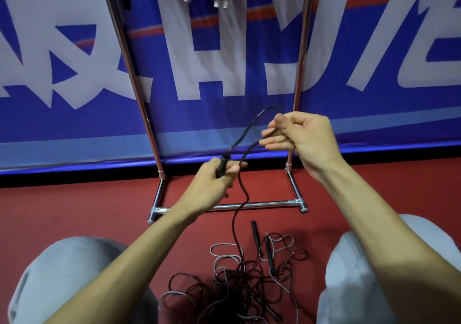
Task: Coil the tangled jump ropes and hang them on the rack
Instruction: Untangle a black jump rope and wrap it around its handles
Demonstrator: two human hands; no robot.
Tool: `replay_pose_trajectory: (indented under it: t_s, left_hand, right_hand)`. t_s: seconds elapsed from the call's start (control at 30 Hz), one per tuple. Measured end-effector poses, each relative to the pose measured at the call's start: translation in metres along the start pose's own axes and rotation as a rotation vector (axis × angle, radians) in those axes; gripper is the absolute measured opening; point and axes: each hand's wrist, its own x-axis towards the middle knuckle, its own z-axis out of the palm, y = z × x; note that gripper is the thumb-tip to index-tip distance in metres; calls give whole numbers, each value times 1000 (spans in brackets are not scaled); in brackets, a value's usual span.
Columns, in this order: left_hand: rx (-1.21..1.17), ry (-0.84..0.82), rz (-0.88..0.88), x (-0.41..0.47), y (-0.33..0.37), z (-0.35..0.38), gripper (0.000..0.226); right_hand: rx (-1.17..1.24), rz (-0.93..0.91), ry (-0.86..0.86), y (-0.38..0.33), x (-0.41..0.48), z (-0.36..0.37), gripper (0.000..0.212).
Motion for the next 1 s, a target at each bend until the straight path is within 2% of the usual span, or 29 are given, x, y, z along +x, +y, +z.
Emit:
replay_pose_trajectory:
  t_s: [0.1,0.2,0.3,0.43,0.53,0.63,0.67,0.73,0.83,0.93,1.0]
  left_hand:
    - [65,-85,53,-2,-6,7,21]
    - [62,-47,16,-1,-7,13,24]
    - [-251,31,-148,0,0,16,28]
    - [-635,195,-241,4,8,7,19]
    - [-857,274,-253,6,12,-5,14]
    - [-1089,245,-265,9,14,-19,13]
    - [-1164,226,-268,9,13,-24,13]
    - [-1296,180,-261,9,16,-28,15]
    - [-1463,155,-213,9,19,-35,19]
    - [-1600,224,-174,10,18,-44,21]
    - [-1625,287,-169,12,15,-48,19]
  right_hand:
    - [96,-31,69,0,0,-1,19]
    - [115,-16,70,8,1,0,14]
    - [39,56,22,17,3,1,21]
    - [-265,153,-42,32,4,5,39]
    - [-450,266,-210,48,1,10,47]
    - [-656,353,-519,63,-6,19,53]
    - [-701,366,-608,68,-10,24,53]
    - [-710,341,-677,77,-16,31,40]
    - [-682,301,-668,83,-22,42,17]
    - [-523,381,-662,80,-24,46,13]
    - [-542,343,-584,75,-22,42,16]
